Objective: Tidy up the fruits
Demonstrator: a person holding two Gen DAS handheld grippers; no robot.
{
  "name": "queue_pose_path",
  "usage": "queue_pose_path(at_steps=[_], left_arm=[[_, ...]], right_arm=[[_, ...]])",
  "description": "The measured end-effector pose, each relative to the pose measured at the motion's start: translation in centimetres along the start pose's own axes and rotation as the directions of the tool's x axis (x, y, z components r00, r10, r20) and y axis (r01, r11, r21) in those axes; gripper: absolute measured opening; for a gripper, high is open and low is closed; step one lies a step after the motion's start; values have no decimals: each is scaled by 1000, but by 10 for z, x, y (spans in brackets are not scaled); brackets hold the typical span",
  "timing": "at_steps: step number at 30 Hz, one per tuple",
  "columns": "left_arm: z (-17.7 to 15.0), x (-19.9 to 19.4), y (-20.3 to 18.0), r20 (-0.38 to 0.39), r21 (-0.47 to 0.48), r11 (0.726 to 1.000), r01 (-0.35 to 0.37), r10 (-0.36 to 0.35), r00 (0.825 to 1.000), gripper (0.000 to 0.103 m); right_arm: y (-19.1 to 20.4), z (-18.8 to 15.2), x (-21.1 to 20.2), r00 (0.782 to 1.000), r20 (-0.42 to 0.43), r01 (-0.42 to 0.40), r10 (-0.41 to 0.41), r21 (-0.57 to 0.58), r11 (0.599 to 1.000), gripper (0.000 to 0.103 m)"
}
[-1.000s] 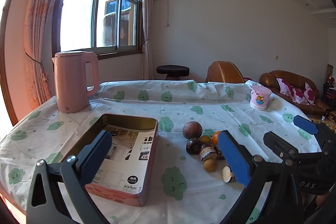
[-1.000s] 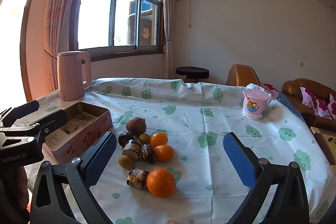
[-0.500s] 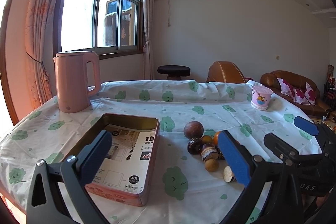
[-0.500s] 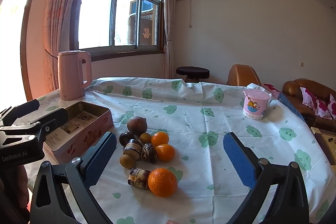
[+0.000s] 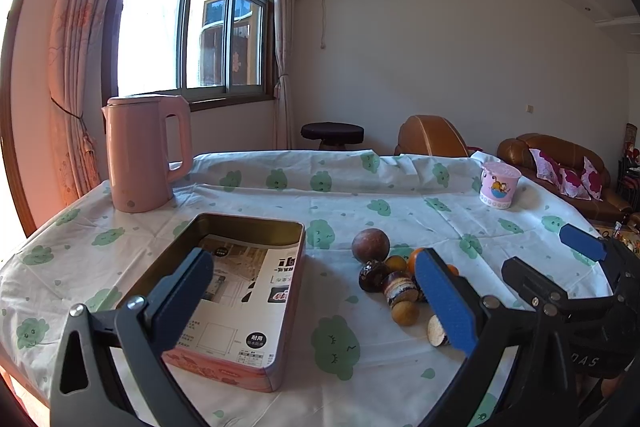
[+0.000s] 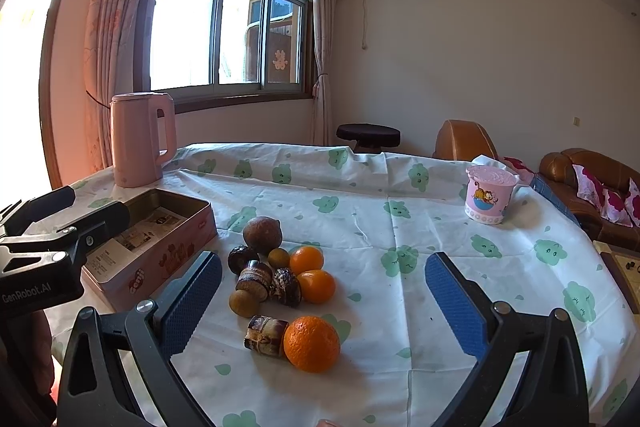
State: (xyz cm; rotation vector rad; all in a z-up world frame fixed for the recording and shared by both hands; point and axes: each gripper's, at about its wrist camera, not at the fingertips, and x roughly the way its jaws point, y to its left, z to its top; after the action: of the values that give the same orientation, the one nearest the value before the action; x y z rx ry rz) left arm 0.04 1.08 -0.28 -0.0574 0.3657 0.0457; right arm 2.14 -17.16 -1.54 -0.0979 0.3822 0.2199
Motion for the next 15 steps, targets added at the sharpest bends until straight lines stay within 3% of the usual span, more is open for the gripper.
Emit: queue_pose_path(at_steps=[15], left_arm=[[-5,1,3,-2,5,1000,-3,3,1000,103]], right_arm=[[1,-4,2,1000,-4,-8,8,2,1000,102]])
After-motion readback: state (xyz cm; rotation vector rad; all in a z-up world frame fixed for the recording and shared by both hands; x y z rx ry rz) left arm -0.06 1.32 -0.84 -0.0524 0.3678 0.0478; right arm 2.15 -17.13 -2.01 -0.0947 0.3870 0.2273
